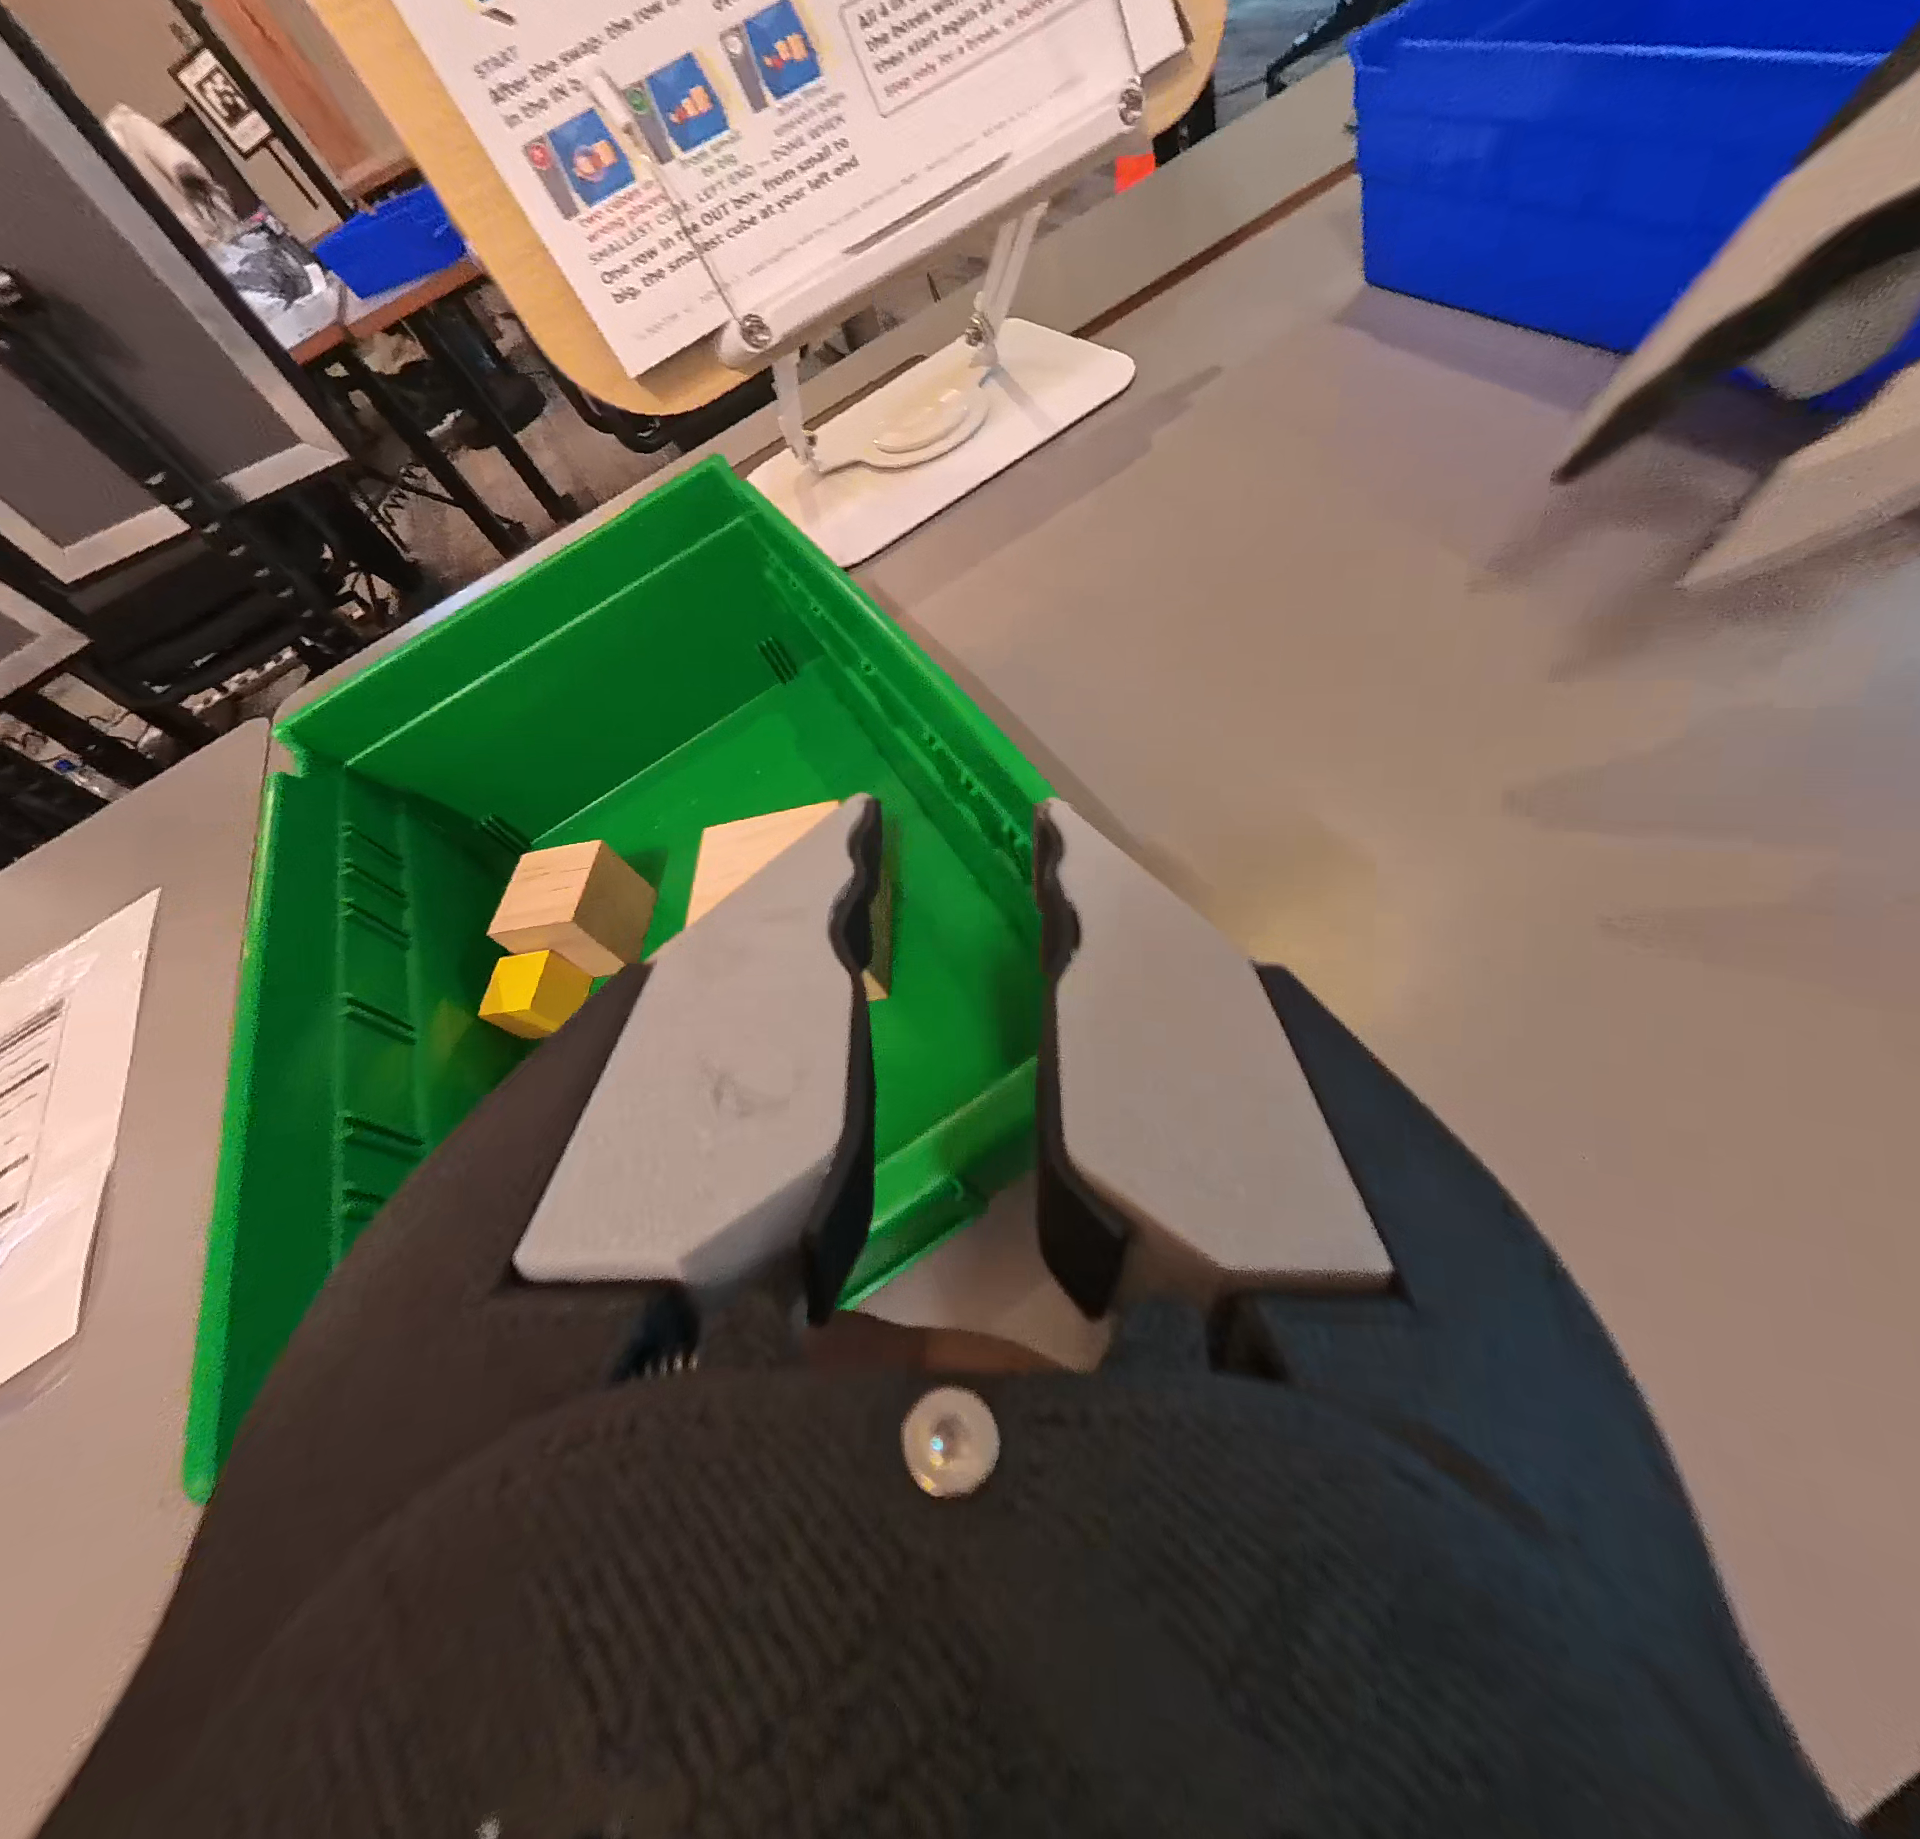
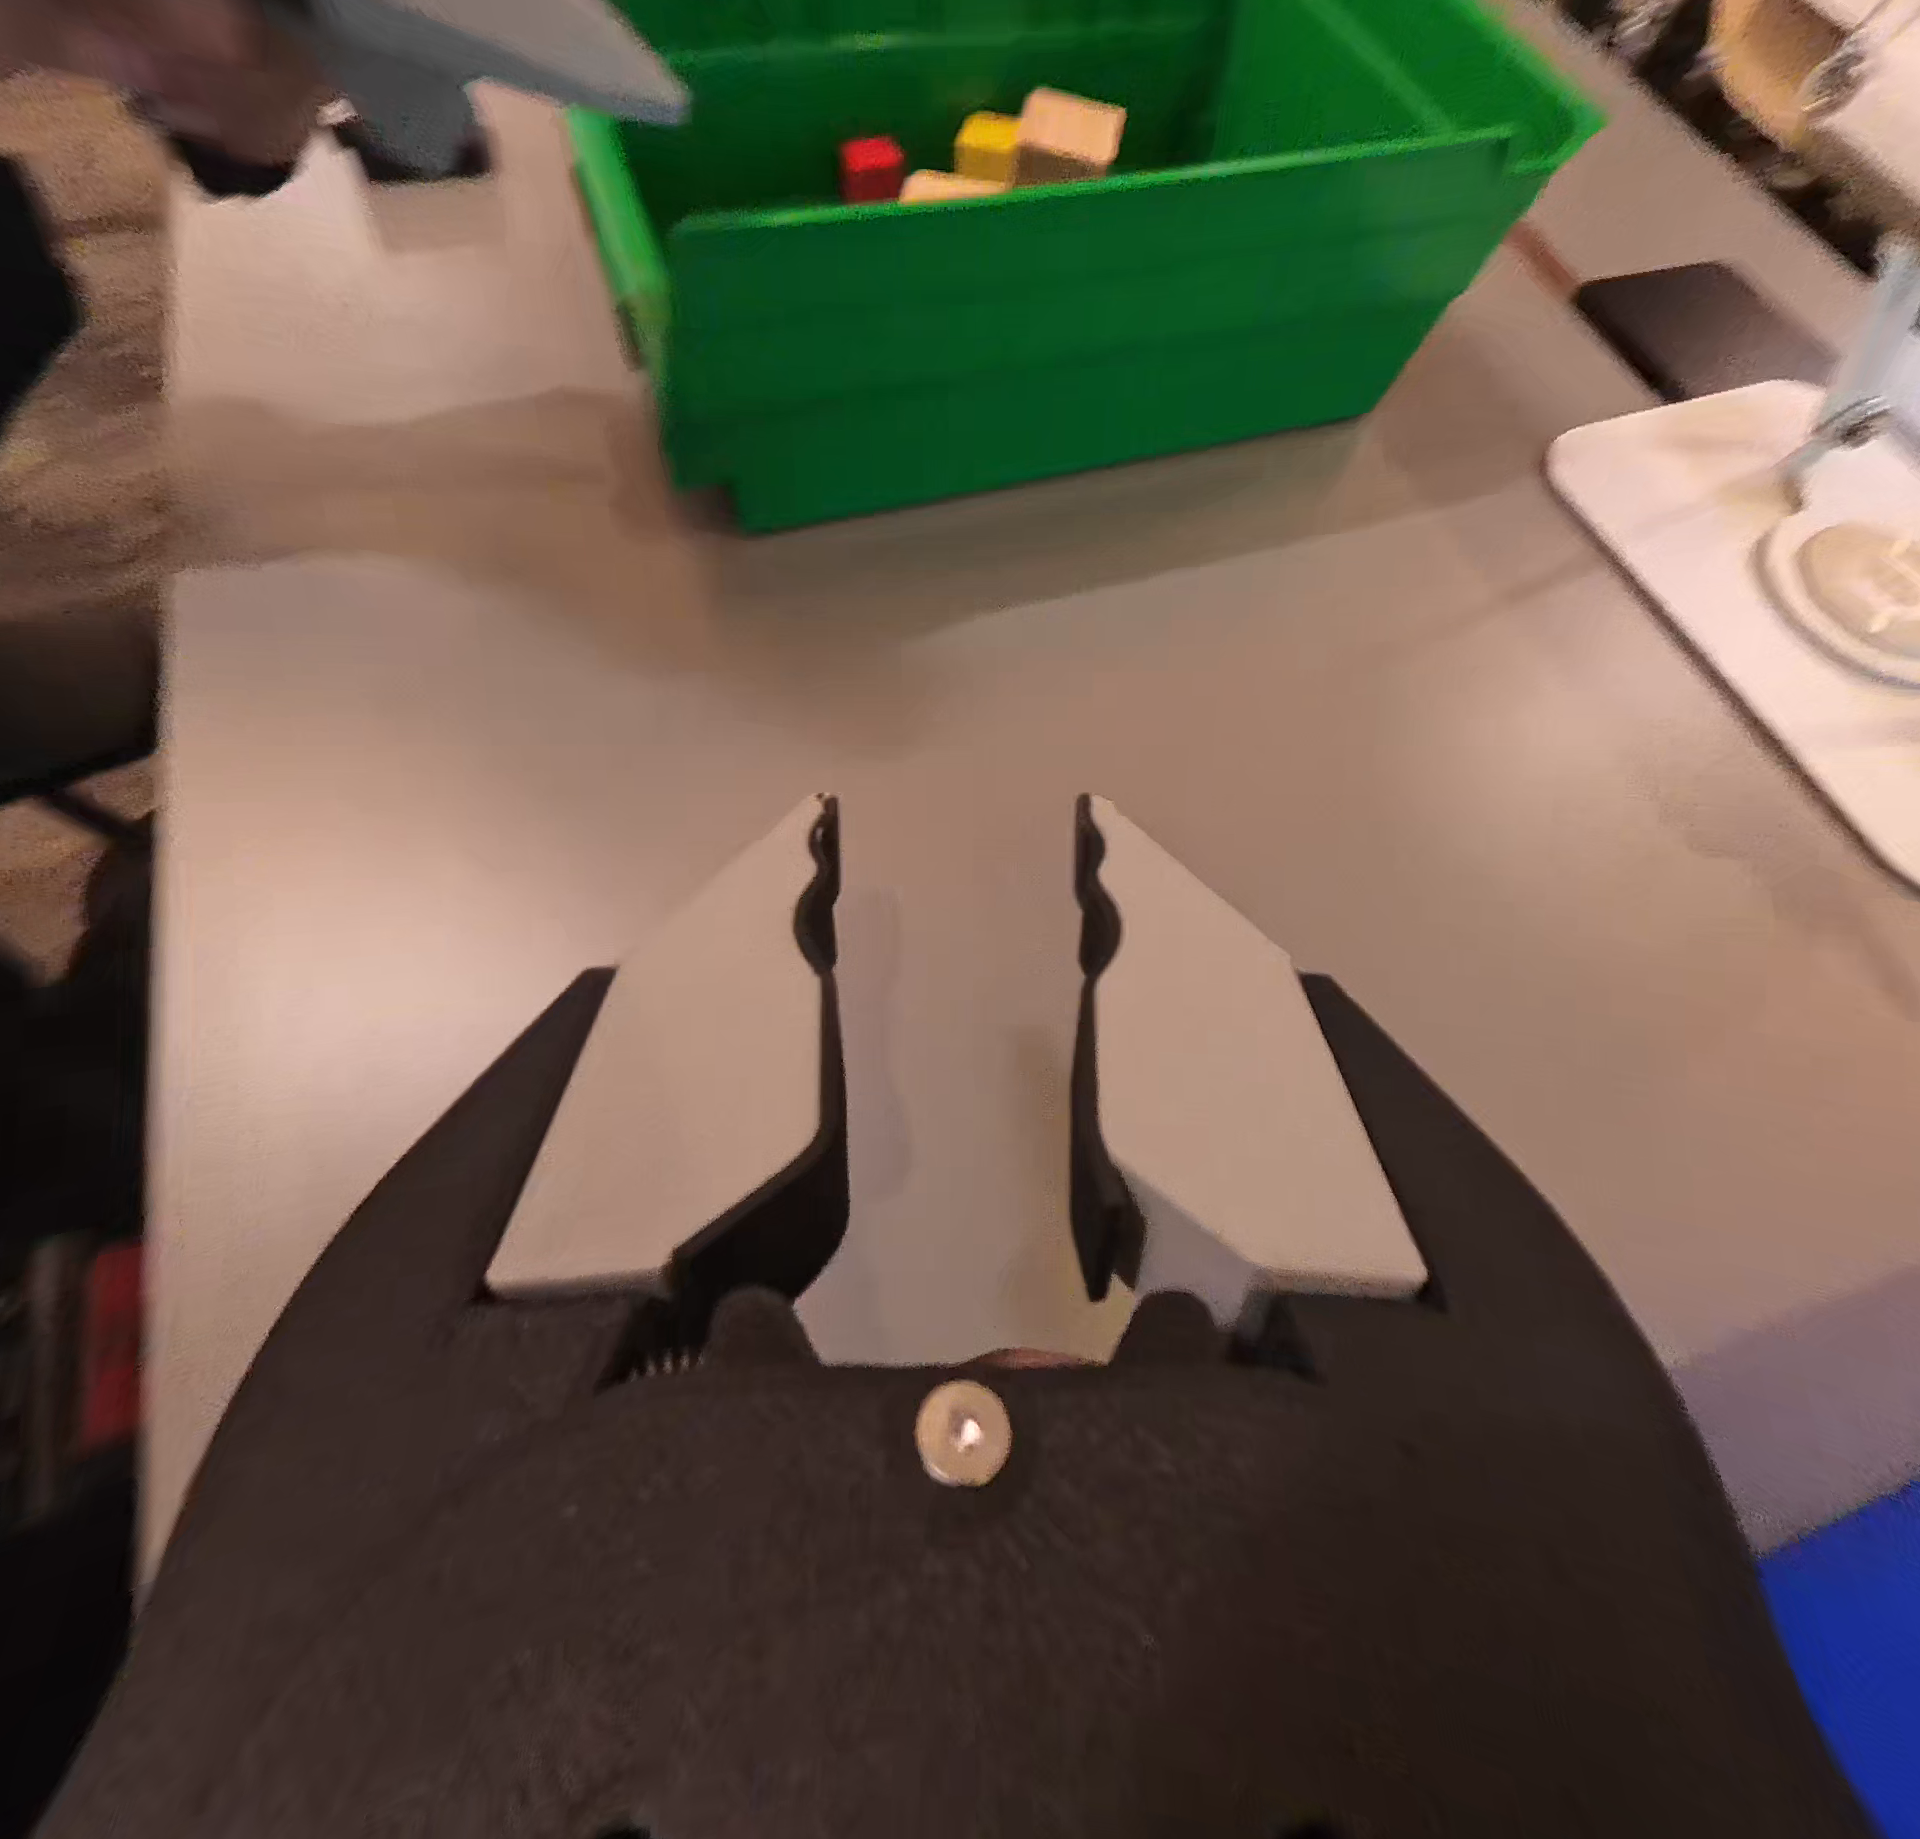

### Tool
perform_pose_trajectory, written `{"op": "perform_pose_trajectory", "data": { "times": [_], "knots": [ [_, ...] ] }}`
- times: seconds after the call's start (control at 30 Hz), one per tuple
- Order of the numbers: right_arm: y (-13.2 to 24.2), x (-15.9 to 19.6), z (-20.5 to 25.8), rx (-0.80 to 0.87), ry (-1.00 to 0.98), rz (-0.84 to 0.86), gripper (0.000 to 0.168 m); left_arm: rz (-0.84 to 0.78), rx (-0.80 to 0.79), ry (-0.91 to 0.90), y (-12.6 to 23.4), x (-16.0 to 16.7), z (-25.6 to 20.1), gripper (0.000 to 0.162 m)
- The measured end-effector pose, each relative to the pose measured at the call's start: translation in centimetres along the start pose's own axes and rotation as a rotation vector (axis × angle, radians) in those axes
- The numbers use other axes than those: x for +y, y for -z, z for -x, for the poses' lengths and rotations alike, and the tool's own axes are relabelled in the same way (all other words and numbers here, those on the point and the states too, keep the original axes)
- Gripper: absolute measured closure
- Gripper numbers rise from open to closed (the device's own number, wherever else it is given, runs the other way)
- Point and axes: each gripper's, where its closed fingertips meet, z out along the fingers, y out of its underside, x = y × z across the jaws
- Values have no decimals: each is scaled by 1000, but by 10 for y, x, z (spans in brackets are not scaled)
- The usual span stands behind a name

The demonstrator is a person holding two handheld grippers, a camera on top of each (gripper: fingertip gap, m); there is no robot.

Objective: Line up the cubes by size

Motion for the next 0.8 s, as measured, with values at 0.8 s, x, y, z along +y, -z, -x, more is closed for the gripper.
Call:
{"op": "perform_pose_trajectory", "data": {
  "times": [0.8],
  "knots": [
    [-35, 27, -60, 199, -113, -93, 118, 10, -137, 164, 3, 27, 61, 123]
  ]
}}
